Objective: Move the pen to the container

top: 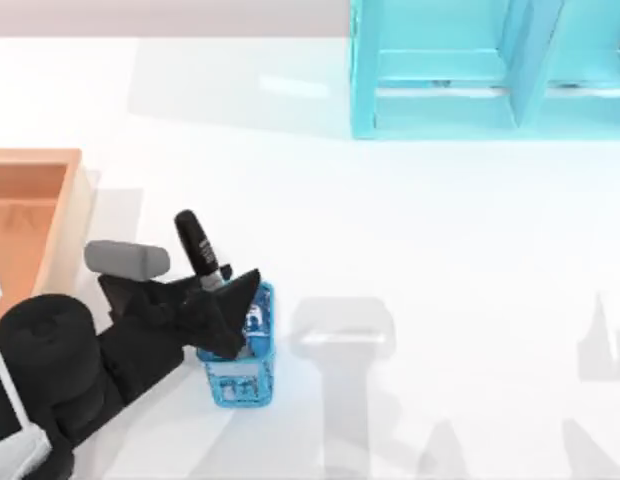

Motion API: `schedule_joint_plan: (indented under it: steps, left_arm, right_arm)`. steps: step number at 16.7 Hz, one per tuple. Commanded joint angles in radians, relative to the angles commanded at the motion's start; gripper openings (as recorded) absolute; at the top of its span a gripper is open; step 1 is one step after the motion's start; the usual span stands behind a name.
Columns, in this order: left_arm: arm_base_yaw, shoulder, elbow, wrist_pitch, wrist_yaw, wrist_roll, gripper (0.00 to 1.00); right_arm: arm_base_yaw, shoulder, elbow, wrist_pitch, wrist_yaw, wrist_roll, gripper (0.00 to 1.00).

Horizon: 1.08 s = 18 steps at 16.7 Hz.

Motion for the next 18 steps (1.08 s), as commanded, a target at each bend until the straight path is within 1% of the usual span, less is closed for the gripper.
schedule_joint_plan:
  steps: [7,10,13,18]
  left_arm:
    - [0.0,0.0,0.0,0.0,0.0,0.0,0.0]
    - [0.021,-0.027,0.009,-0.004,0.001,0.006,0.0]
    - [0.088,-0.077,0.025,-0.09,0.052,0.014,0.0]
    - [0.224,-0.242,0.08,-0.357,0.185,0.051,0.0]
  right_arm:
    - [0.0,0.0,0.0,0.0,0.0,0.0,1.0]
    - [0.0,0.0,0.0,0.0,0.0,0.0,1.0]
    - [0.0,0.0,0.0,0.0,0.0,0.0,1.0]
    - [0.0,0.0,0.0,0.0,0.0,0.0,1.0]
